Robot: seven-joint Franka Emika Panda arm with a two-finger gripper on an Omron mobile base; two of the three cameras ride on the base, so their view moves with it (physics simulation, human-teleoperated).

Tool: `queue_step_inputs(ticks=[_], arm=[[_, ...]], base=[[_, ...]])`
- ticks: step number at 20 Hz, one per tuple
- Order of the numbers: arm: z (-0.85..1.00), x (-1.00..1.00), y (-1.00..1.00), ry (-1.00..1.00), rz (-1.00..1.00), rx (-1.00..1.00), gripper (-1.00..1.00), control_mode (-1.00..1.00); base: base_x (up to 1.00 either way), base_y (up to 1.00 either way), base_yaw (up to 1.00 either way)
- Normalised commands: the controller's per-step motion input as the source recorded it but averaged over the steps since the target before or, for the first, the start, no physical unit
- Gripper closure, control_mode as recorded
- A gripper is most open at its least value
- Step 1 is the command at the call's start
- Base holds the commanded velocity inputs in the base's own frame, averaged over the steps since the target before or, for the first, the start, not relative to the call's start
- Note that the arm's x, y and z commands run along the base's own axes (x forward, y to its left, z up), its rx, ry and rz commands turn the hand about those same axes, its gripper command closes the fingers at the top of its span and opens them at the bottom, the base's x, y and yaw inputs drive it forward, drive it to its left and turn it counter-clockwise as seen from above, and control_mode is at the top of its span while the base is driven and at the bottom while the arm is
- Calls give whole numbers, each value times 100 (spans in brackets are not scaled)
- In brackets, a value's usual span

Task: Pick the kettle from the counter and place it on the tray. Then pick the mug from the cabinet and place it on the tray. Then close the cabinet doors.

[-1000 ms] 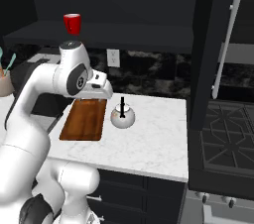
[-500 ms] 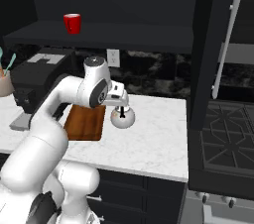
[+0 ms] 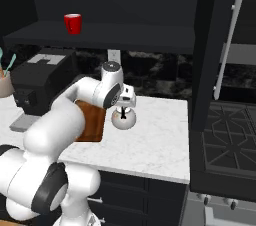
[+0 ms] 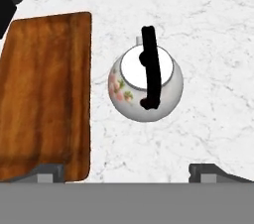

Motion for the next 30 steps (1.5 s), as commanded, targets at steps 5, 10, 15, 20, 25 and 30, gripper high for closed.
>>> queue_step_inputs(ticks=[5, 10, 15, 20, 25, 30], arm=[[-20, 55, -7, 0, 2, 0, -100, -100], [-28, 43, -5, 1, 2, 0, -100, -100], [-29, 33, -3, 5, 2, 0, -100, -100], [-26, 27, -6, 9, 2, 0, -100, -100], [-19, 27, -6, 8, 3, 0, -100, -100], [-8, 18, -8, 2, 4, 0, -100, -100]], base=[[0, 0, 0], [0, 0, 0], [0, 0, 0], [0, 0, 0], [0, 0, 0], [0, 0, 0]])
